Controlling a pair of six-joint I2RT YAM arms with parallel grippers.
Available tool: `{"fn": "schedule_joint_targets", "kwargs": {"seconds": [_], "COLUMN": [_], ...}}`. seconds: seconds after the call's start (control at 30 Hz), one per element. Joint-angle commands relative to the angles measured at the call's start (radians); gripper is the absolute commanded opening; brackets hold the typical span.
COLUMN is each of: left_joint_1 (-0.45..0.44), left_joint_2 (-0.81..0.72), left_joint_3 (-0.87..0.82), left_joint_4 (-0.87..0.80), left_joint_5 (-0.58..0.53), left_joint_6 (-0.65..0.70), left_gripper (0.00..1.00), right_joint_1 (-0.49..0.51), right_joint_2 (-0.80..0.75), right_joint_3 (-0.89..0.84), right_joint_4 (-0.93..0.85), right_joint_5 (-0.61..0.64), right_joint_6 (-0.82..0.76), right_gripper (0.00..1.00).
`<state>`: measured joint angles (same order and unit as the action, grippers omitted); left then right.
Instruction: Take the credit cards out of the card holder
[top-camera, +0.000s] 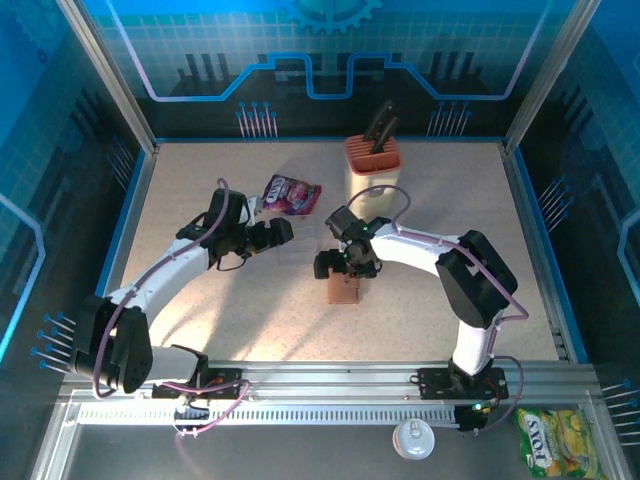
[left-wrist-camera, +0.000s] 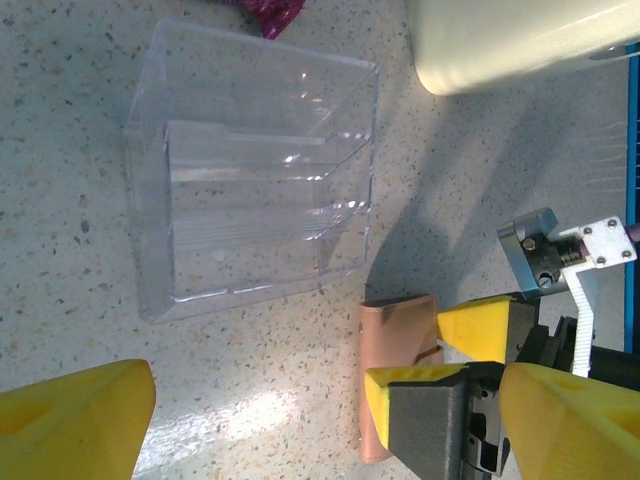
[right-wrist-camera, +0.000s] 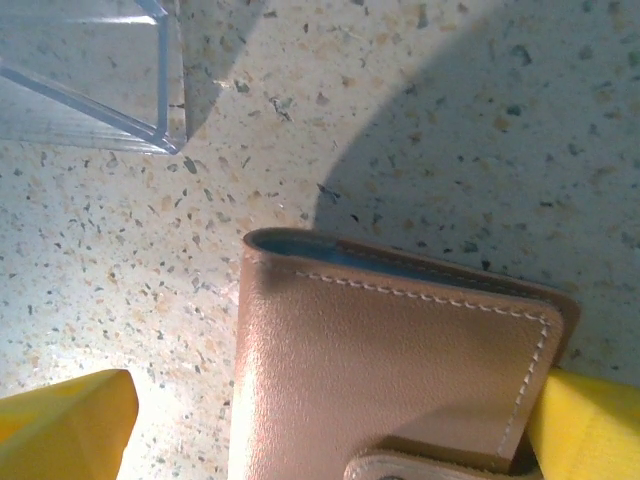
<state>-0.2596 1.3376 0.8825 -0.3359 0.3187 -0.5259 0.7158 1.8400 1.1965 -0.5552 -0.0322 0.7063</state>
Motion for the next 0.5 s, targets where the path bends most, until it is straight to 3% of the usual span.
{"fn": "schedule_joint_targets", "kwargs": {"seconds": [0.0, 0.23, 0.47], "left_joint_1": [-0.006, -0.009, -0.017], "left_joint_2": [-0.026, -0.016, -0.007], "left_joint_3": [-0.016, -0.028, -0.03], "left_joint_4": [-0.018, -0.001, 0.001], "left_joint_5": [-0.005, -0.004, 0.002], "left_joint_6": [-0.021, -0.033, -0.033], "left_gripper": [0.9, 0.9, 0.9], "right_joint_1": [0.036, 0.071, 0.09], "right_joint_2": [0.017, 0.019, 0.027], "right_joint_3": [0.029, 0.034, 0.025], "right_joint_4": [-0.068, -0.158, -0.144], "right_joint_5": [0.08, 0.193, 0.148], "right_joint_6": [-0.005, 0.011, 0.016], "right_gripper": [0.99, 0.98, 0.9]}}
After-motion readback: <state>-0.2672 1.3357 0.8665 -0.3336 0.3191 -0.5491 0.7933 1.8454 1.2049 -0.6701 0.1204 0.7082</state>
